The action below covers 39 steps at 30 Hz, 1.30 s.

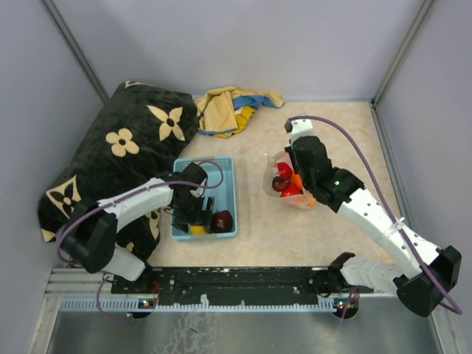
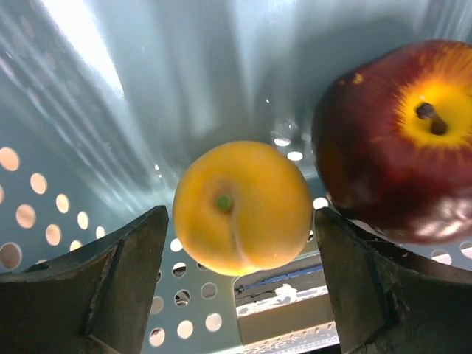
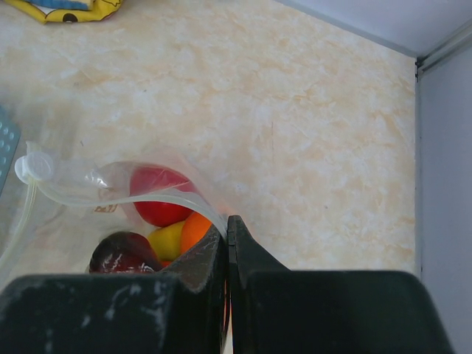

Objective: Place the food in the zip-top bag and seal the zipper
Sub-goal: Pick up the fake fruit from the bin, then place the fake fruit in the zipper food storage bag.

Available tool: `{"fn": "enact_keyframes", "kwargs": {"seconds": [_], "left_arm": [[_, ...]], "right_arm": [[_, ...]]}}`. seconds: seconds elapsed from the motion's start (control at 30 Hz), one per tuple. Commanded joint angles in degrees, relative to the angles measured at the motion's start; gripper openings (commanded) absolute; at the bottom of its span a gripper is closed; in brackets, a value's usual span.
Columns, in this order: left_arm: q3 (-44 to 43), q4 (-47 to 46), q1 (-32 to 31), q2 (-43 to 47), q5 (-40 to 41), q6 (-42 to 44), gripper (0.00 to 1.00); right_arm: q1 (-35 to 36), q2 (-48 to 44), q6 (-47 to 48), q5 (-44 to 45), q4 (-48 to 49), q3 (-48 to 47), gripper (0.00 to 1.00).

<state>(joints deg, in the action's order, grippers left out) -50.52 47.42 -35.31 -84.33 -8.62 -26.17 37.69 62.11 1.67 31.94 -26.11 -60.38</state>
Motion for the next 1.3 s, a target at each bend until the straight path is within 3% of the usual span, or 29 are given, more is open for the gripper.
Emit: {"fn": "enact_keyframes", "kwargs": {"seconds": [0.0, 0.37, 0.6, 0.9, 1.03, 1.27], "left_arm": [[0.9, -4.3, 0.5, -1.2, 0.5, -1.3, 0.86], [1.5, -3.4, 0.9, 0.1, 3.6, -1.3, 0.69], [-1.6, -0.2, 0.9, 5.9, 8.0, -1.7, 0.58], [-7.7, -1.5, 0.8, 13.0, 15.4, 0.8, 0.54], [-9.9, -6.0, 0.5, 15.6, 14.3, 3.1, 0.54], [-8.5, -21.5, -1.0, 20.6, 9.8, 5.8, 0.54]], "right_arm": [[-0.6, -1.0, 1.5, 0.7, 3.7, -0.3, 0.02], [-0.7, -0.9, 1.0, -0.2, 4.0, 0.0, 0.02], [-0.7, -0.3, 0.6, -0.6, 4.2, -0.2, 0.01], [-0.7, 0.2, -1.1, -2.5, 4.0, -1.5, 0.01], [-0.6, 0.5, -2.2, -3.8, 3.4, -2.7, 0.01], [-0.7, 1.0, -3.3, -6.0, 1.9, -3.7, 0.01]]}}
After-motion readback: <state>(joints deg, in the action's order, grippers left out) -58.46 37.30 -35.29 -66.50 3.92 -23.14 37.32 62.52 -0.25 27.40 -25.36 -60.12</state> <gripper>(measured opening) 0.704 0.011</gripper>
